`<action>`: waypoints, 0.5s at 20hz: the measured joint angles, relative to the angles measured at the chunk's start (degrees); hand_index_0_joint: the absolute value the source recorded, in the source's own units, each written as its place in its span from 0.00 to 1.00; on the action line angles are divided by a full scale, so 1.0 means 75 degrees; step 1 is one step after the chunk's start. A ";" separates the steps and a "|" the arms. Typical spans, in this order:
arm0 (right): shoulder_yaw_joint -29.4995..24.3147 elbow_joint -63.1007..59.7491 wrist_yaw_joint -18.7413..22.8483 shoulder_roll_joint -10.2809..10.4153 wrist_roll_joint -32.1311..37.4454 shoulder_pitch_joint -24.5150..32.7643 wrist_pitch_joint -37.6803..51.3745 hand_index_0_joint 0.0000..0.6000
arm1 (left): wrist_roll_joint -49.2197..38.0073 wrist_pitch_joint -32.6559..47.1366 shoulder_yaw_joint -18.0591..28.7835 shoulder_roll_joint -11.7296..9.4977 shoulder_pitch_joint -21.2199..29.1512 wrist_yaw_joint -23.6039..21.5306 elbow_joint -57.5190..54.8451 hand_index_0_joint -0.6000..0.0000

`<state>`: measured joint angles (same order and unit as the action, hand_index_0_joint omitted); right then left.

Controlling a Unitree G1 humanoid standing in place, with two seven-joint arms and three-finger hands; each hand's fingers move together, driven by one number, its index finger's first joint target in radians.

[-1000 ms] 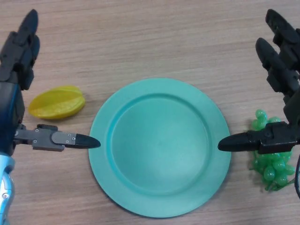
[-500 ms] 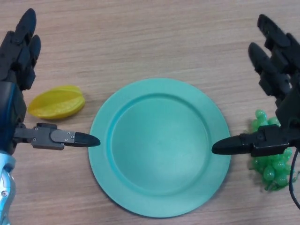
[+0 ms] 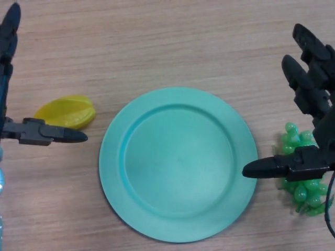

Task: Pick up the yellow starfruit and place it on the plate

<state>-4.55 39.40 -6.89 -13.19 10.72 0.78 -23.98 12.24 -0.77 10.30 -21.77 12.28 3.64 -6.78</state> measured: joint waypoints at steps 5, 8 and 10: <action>-0.0072 0.0247 -0.0001 -0.0011 0.0106 -0.0051 -0.0043 0.00 | 0.1008 -0.0043 -0.0174 -0.0069 0.0197 0.0357 0.0688 1.00; -0.0284 0.0250 0.0000 -0.0017 0.0110 -0.0045 -0.0115 0.00 | 0.1467 -0.0083 -0.0468 -0.0070 0.0457 0.0368 0.1591 1.00; -0.0310 0.0256 0.0001 -0.0019 0.0110 -0.0058 -0.0148 0.00 | 0.1606 -0.0057 -0.0612 -0.0067 0.0625 0.0366 0.2073 1.00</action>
<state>-6.88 41.32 -6.89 -13.34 11.55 0.35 -25.09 24.28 -1.19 5.71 -22.28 16.96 6.38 8.76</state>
